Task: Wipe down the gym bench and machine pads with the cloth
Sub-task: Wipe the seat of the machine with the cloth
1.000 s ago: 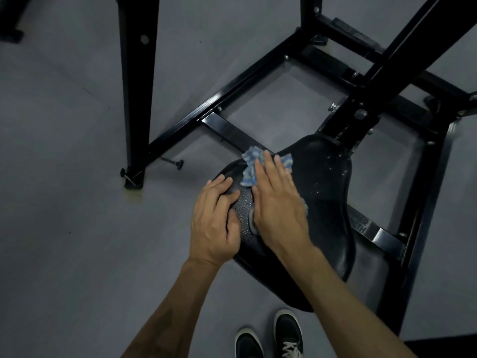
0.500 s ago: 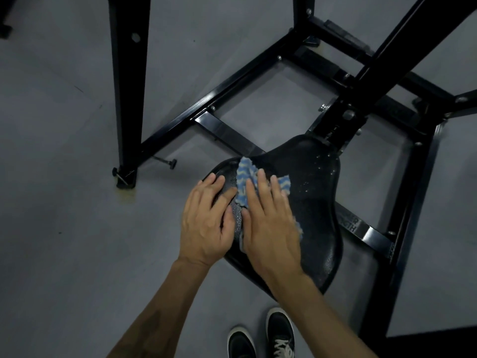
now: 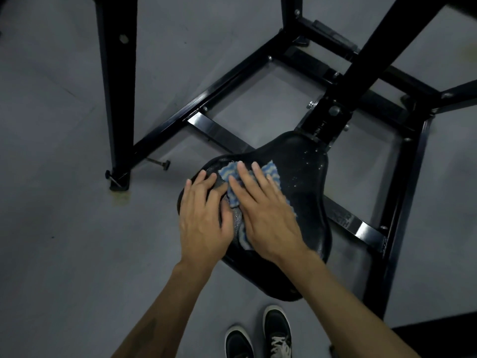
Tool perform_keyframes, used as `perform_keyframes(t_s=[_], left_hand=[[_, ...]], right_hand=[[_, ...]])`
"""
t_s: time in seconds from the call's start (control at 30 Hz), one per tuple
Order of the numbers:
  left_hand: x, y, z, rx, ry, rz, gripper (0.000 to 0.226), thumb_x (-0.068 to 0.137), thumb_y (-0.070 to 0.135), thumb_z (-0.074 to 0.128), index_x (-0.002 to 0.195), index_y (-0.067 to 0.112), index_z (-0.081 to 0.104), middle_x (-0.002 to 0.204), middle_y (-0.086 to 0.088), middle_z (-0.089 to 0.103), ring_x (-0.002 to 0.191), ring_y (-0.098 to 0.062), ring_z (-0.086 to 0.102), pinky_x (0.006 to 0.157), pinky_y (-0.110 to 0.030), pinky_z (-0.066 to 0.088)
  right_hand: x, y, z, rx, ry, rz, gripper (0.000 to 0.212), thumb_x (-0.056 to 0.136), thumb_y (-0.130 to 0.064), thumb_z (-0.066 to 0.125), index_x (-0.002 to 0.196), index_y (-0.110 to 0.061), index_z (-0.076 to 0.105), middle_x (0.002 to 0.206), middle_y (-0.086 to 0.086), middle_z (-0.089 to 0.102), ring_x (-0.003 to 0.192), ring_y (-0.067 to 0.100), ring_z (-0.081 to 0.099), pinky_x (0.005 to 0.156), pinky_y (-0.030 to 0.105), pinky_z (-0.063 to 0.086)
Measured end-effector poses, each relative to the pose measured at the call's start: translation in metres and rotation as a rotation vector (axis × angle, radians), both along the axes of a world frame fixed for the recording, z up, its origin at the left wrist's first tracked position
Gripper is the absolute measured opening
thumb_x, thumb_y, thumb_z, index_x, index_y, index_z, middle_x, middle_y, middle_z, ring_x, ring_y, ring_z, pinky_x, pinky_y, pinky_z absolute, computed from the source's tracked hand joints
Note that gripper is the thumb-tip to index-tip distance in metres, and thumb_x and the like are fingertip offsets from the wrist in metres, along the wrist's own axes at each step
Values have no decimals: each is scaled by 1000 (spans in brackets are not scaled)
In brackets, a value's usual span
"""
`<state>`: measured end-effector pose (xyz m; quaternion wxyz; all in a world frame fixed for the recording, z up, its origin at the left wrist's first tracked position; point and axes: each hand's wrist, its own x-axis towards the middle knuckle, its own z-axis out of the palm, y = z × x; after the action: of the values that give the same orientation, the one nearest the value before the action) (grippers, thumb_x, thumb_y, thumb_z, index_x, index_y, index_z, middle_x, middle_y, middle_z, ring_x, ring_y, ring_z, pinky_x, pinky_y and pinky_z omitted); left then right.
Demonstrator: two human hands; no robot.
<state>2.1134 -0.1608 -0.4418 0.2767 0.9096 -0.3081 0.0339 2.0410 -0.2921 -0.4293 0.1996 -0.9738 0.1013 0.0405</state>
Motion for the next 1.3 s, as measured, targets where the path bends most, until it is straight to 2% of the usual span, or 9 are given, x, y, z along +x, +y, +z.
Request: perform_keyframes(t_s=[0.07,0.2,0.3,0.43,0.57,0.77,0.97,1.17,1.3], left_hand=[[1,2,-2,6,-26,-51,35,94,13,52,124,9,69,139,-9,61,144,-25,45,124,-52,25],[3,0,-2,76,-62,-109,39,98,24,49,130,15,69,148,-5,57,147,-25,42,124,-54,25],[4,0,-4,116,-82,-145,41,100,27,47,134,16,66,151,-5,53,148,-26,40,123,-55,26],[5,1,-4,103,-91,-157,39,102,26,47,133,13,66,150,-7,55,146,-24,43,121,-52,32],[5,1,-5,90,-76,-149,38,101,29,50,128,10,69,142,-10,61,142,-24,47,121,-50,32],[4,1,-5,70,-144,-128,30,100,26,55,116,9,73,126,-11,68,129,-27,59,113,-52,40],[4,-2,-3,88,-139,-101,26,98,26,58,112,11,74,122,-9,69,125,-27,60,112,-49,41],[-6,-21,14,195,-12,5,30,90,28,52,106,11,70,119,-9,66,126,-29,56,119,-52,33],[-19,-26,9,242,-9,1,36,93,30,50,118,10,67,132,-14,61,138,-31,48,122,-57,27]], right_hand=[[-5,-8,-3,24,-4,-70,61,99,-18,42,158,-15,28,169,2,12,156,21,3,125,46,20],[-36,14,4,19,9,-422,74,88,-7,54,157,-15,29,169,1,12,156,25,7,123,49,21],[-31,24,4,-9,19,-351,69,93,-13,47,159,-20,26,169,3,10,156,28,4,124,51,19],[-17,-3,-1,30,3,-248,53,105,-36,27,156,-20,34,168,0,13,156,21,5,125,47,18],[-34,25,4,-42,32,-397,54,106,-35,24,156,-15,34,168,5,17,155,27,12,123,49,24],[-5,-4,0,5,-6,-210,54,105,-38,24,154,-18,38,167,2,19,155,22,12,124,45,20],[-45,17,3,-58,26,-460,53,106,-32,33,155,-13,35,166,7,21,155,27,14,123,48,24],[-33,-7,-3,-10,-18,-278,50,105,-32,34,153,-19,39,167,2,21,155,24,14,122,49,26],[-58,16,2,-76,41,-558,52,104,-30,35,155,-18,35,167,5,21,154,28,15,123,48,23]])
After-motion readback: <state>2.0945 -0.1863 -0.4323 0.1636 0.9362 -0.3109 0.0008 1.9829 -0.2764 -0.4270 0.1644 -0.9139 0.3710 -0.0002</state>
